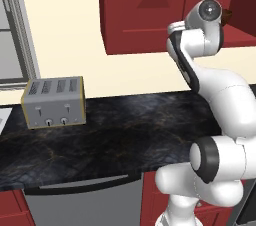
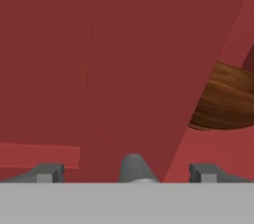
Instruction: Move the bowls from the cabinet to the plates on the dining table.
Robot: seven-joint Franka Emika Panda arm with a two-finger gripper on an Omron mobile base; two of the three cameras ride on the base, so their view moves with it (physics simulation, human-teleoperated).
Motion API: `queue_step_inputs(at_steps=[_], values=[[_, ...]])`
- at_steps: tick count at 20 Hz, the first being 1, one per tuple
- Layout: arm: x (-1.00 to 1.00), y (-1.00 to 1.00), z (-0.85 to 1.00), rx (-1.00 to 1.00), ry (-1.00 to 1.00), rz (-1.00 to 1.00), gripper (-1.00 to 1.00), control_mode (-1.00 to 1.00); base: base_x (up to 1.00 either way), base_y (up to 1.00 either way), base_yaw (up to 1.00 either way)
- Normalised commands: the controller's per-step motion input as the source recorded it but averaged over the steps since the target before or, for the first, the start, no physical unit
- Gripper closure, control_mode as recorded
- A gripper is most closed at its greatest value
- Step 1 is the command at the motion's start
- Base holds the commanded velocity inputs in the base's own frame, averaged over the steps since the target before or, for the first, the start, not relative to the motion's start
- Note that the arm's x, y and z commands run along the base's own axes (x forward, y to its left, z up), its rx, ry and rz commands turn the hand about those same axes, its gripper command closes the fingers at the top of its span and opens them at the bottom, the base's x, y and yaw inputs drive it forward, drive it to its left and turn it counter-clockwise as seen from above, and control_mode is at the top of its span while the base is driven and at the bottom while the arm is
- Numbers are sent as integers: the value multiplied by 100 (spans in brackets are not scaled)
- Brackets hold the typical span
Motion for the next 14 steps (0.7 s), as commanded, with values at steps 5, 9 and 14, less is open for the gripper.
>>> queue_step_inputs(at_steps=[5, 9, 14], values=[[23, 0, -7, 3, 0, 2, -100, -100, 0, 0, 0], [16, 0, -16, 2, 0, 0, 100, -100, 0, 0, 0], [4, 0, -7, 0, 6, 0, 100, -100, 0, 0, 0]])
